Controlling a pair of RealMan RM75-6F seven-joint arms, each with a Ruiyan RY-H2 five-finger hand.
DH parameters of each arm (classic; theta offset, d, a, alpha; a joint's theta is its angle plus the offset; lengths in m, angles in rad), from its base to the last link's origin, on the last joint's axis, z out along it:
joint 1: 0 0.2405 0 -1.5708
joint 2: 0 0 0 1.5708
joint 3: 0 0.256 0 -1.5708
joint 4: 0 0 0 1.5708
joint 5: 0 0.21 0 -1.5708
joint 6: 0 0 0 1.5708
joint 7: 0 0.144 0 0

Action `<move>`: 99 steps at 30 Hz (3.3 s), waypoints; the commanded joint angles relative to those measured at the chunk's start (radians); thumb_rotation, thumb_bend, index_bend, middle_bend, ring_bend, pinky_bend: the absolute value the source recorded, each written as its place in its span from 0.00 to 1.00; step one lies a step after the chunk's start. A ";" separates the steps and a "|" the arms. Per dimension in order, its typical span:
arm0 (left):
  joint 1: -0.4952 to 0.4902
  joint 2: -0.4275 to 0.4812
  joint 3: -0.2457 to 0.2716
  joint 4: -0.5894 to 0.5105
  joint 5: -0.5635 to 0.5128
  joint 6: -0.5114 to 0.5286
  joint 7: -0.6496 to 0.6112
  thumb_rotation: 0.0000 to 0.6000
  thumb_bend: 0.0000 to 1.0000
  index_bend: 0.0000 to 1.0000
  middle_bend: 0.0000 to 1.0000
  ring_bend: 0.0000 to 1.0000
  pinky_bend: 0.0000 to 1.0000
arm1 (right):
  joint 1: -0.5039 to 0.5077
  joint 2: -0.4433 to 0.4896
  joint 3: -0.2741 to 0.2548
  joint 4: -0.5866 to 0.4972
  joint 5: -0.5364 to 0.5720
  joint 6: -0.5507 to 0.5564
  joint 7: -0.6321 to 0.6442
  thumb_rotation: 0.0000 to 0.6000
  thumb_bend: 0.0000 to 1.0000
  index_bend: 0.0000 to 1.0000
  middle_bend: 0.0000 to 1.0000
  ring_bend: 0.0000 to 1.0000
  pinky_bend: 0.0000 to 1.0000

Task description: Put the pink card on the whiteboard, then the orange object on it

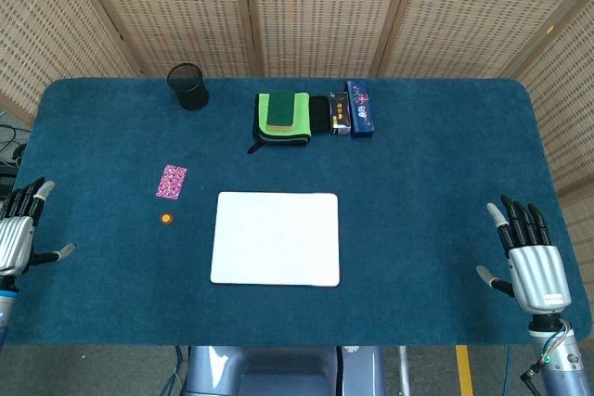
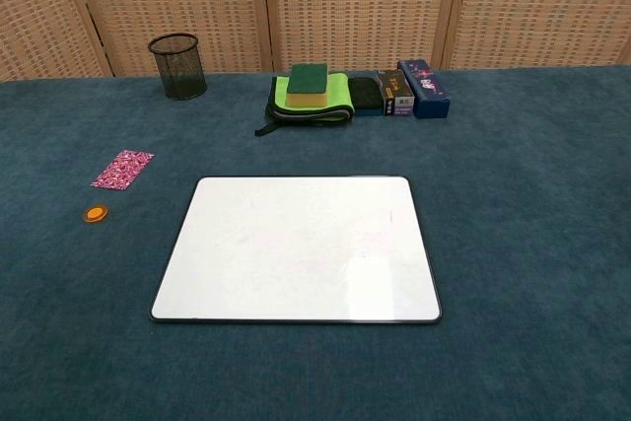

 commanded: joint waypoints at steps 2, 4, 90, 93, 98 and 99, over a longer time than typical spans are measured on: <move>0.003 0.004 -0.002 -0.001 0.006 -0.005 -0.001 1.00 0.00 0.00 0.00 0.00 0.00 | -0.001 0.000 0.001 -0.002 0.001 0.003 0.003 1.00 0.00 0.00 0.00 0.00 0.00; 0.004 0.003 -0.002 0.000 0.011 -0.006 0.002 1.00 0.00 0.00 0.00 0.00 0.00 | -0.002 0.000 0.000 -0.001 0.000 0.004 0.004 1.00 0.00 0.00 0.00 0.00 0.00; -0.650 -0.372 -0.100 0.537 -0.499 -0.944 0.297 1.00 0.20 0.19 0.00 0.00 0.00 | 0.005 0.020 -0.004 -0.026 0.021 -0.034 0.030 1.00 0.00 0.00 0.00 0.00 0.00; -0.650 -0.382 -0.099 0.549 -0.497 -0.945 0.297 1.00 0.20 0.21 0.00 0.00 0.00 | 0.006 0.019 -0.003 -0.026 0.021 -0.034 0.032 1.00 0.00 0.00 0.00 0.00 0.00; -0.649 -0.395 -0.102 0.562 -0.492 -0.940 0.294 1.00 0.22 0.35 0.00 0.00 0.00 | 0.006 0.019 -0.004 -0.025 0.021 -0.034 0.033 1.00 0.00 0.00 0.00 0.00 0.00; -0.647 -0.398 -0.104 0.564 -0.491 -0.934 0.293 1.00 0.23 0.38 0.00 0.00 0.00 | 0.006 0.019 -0.004 -0.025 0.021 -0.034 0.033 1.00 0.00 0.00 0.00 0.00 0.00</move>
